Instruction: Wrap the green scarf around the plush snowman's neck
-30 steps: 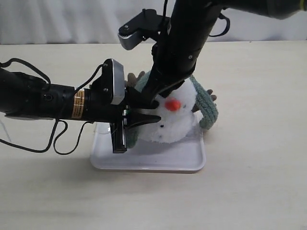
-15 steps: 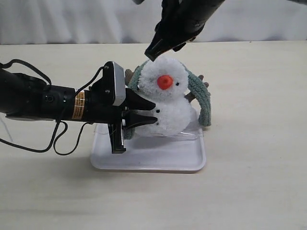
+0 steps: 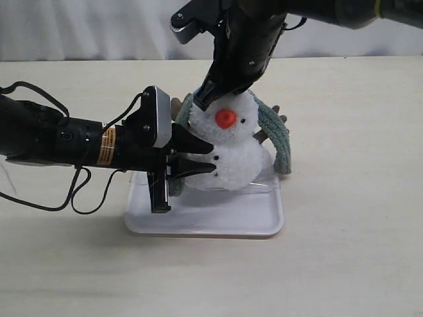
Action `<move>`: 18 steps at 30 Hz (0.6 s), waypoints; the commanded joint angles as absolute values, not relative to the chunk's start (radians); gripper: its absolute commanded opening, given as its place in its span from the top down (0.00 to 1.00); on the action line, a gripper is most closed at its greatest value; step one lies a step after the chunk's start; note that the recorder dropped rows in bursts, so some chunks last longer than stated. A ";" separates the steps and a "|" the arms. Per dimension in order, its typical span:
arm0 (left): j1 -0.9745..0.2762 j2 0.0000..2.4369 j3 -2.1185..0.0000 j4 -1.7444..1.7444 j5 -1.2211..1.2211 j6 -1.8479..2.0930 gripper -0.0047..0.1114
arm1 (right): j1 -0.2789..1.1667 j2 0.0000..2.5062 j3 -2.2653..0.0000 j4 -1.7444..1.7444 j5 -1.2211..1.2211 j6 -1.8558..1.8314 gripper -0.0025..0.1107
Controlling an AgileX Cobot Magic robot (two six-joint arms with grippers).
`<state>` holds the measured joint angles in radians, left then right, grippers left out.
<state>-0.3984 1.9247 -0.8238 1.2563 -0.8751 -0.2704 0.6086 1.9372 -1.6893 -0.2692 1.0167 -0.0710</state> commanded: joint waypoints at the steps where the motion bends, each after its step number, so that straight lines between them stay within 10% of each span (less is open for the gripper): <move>1: -0.374 1.922 -0.831 1.276 -0.872 -0.294 0.67 | 0.607 1.934 -1.691 -0.131 1.103 -0.162 0.94; 18: -0.287 1.801 -0.820 1.379 -1.071 -0.440 0.67 | 0.685 1.876 -1.599 -0.060 1.205 -0.242 0.94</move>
